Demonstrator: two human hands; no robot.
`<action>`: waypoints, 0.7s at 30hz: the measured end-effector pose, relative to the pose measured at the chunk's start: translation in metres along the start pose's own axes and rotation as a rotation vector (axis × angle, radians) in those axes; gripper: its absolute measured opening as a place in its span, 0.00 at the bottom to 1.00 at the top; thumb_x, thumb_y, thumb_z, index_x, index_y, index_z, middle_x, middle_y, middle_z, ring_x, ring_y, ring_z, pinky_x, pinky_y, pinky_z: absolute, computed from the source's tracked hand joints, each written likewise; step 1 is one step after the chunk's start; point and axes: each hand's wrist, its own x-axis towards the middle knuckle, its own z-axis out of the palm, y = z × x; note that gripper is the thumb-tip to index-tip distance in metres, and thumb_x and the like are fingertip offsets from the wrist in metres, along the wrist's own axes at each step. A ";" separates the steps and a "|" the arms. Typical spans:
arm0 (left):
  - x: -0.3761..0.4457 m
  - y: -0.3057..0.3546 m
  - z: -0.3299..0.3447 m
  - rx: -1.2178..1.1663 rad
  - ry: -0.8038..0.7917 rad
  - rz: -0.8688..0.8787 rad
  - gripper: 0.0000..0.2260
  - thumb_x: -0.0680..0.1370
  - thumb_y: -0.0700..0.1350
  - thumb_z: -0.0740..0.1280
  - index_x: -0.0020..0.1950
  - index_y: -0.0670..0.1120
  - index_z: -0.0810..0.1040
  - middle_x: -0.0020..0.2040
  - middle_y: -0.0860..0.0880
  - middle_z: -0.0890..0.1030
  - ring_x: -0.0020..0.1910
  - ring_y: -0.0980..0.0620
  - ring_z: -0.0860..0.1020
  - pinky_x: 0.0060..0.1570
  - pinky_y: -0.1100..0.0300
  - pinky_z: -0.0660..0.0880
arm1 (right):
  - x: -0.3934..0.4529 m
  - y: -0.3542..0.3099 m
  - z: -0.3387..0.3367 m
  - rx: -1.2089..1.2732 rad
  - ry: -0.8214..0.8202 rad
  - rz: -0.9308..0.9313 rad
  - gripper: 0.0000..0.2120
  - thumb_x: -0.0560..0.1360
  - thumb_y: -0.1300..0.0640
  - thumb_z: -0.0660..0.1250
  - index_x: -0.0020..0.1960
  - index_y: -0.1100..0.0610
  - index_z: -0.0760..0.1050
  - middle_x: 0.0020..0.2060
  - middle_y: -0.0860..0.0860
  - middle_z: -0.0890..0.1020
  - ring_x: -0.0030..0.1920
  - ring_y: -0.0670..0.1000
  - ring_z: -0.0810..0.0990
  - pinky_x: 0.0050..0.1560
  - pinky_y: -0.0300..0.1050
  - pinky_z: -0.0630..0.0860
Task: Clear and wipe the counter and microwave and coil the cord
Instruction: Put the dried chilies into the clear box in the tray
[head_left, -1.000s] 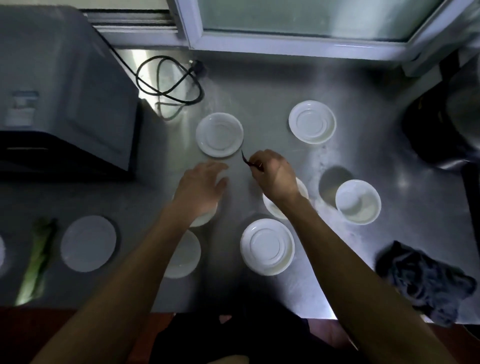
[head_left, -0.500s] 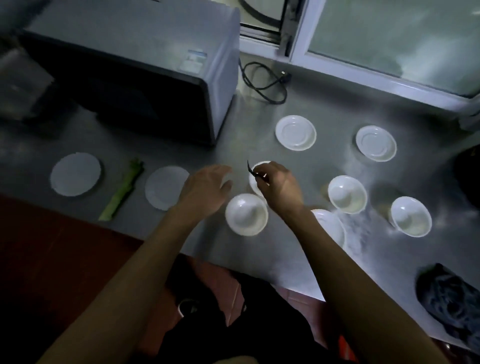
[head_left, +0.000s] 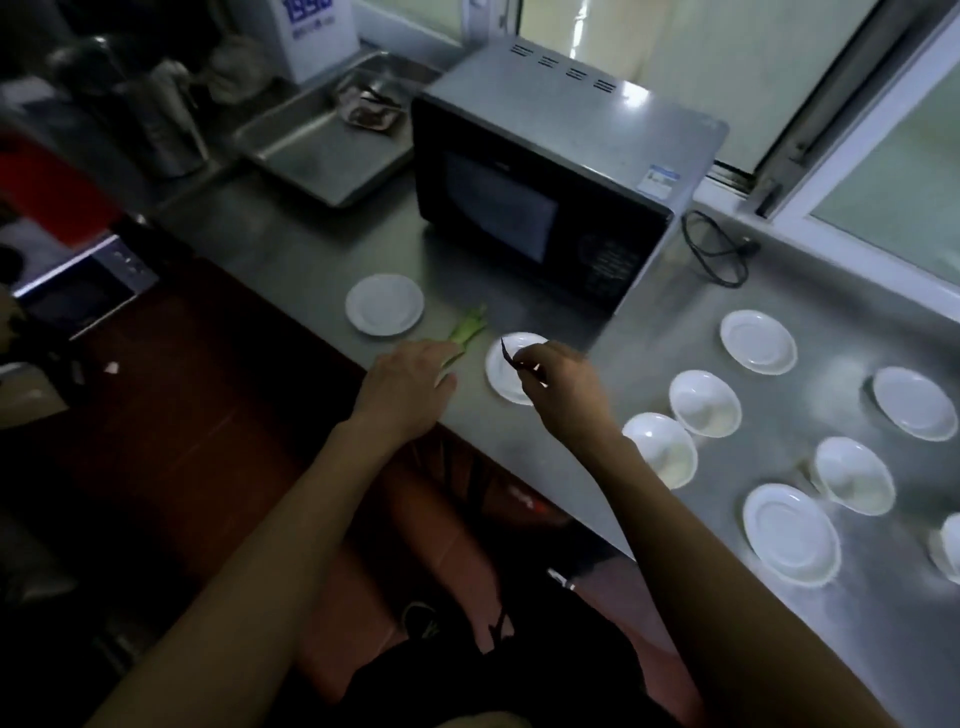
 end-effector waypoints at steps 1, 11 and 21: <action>-0.006 -0.012 -0.006 0.006 0.017 -0.025 0.20 0.80 0.49 0.64 0.72 0.51 0.73 0.70 0.47 0.75 0.66 0.43 0.73 0.65 0.47 0.70 | 0.005 -0.012 0.006 0.002 -0.003 -0.033 0.10 0.75 0.61 0.68 0.53 0.52 0.83 0.48 0.48 0.83 0.48 0.52 0.81 0.48 0.47 0.76; -0.042 -0.099 -0.050 0.067 0.134 -0.220 0.19 0.82 0.53 0.61 0.73 0.51 0.70 0.71 0.50 0.73 0.68 0.49 0.71 0.65 0.50 0.68 | 0.062 -0.092 0.067 0.057 -0.179 -0.255 0.10 0.75 0.61 0.68 0.55 0.53 0.82 0.48 0.50 0.82 0.46 0.53 0.81 0.47 0.51 0.78; 0.027 -0.172 -0.088 0.097 0.109 -0.341 0.18 0.82 0.53 0.61 0.72 0.51 0.72 0.70 0.51 0.74 0.67 0.49 0.72 0.64 0.49 0.70 | 0.177 -0.123 0.135 0.055 -0.230 -0.307 0.08 0.77 0.59 0.67 0.53 0.53 0.83 0.47 0.49 0.82 0.47 0.51 0.79 0.46 0.47 0.75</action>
